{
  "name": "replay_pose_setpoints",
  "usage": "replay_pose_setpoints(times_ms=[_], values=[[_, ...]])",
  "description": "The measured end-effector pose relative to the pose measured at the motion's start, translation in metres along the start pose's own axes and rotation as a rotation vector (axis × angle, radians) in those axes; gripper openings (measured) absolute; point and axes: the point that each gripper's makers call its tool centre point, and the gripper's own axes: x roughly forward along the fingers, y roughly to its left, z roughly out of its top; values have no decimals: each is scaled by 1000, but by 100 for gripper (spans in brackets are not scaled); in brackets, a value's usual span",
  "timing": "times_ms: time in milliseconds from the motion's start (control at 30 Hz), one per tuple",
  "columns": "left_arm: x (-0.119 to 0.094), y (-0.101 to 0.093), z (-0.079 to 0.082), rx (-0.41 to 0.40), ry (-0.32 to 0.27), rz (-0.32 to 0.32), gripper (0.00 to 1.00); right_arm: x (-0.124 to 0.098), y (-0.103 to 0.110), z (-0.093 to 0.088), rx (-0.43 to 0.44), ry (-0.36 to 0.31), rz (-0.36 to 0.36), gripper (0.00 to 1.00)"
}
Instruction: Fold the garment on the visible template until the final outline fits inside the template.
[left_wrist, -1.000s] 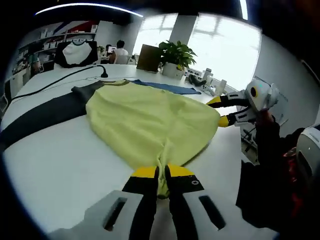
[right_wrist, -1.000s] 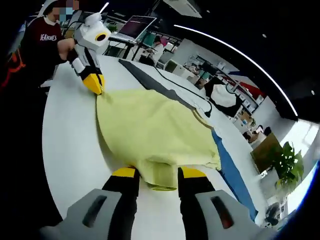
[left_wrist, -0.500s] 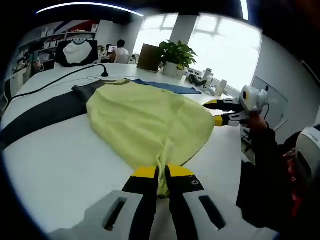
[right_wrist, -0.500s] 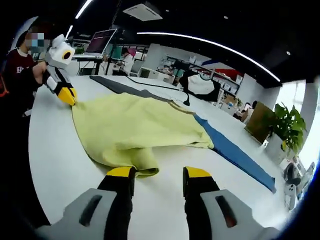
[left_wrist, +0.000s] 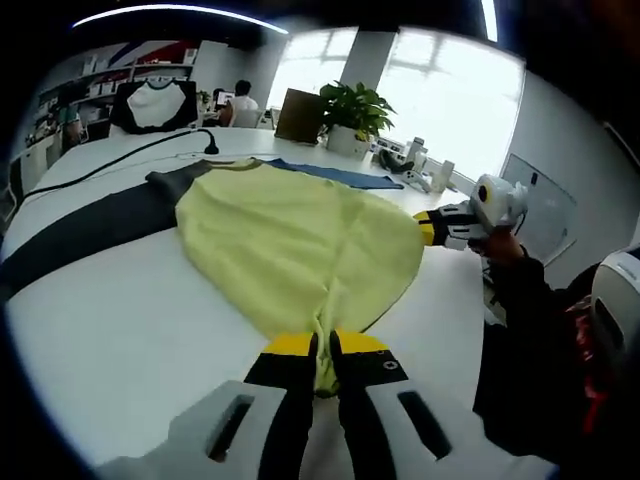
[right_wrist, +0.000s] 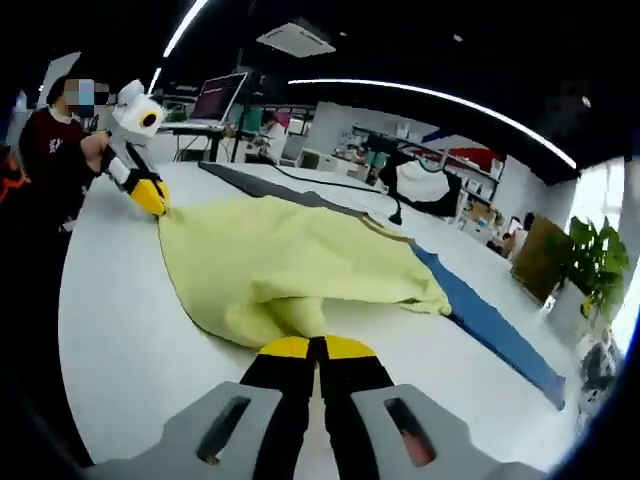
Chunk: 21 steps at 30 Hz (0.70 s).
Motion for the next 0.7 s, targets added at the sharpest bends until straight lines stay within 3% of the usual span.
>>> replay_pose_setpoints(times_ms=[100, 200, 500, 700], values=[[-2, 2, 1, -2, -6, 8, 5, -3, 3, 4, 5, -14, 4, 0], [-3, 3, 3, 2, -13, 14, 5, -12, -10, 1, -49, 15, -55, 0], [-4, 2, 5, 22, -17, 21, 5, -51, -27, -5, -70, 90, -139, 0], [-8, -4, 8, 61, -25, 10, 6, -76, -21, -4, -140, 137, -128, 0]])
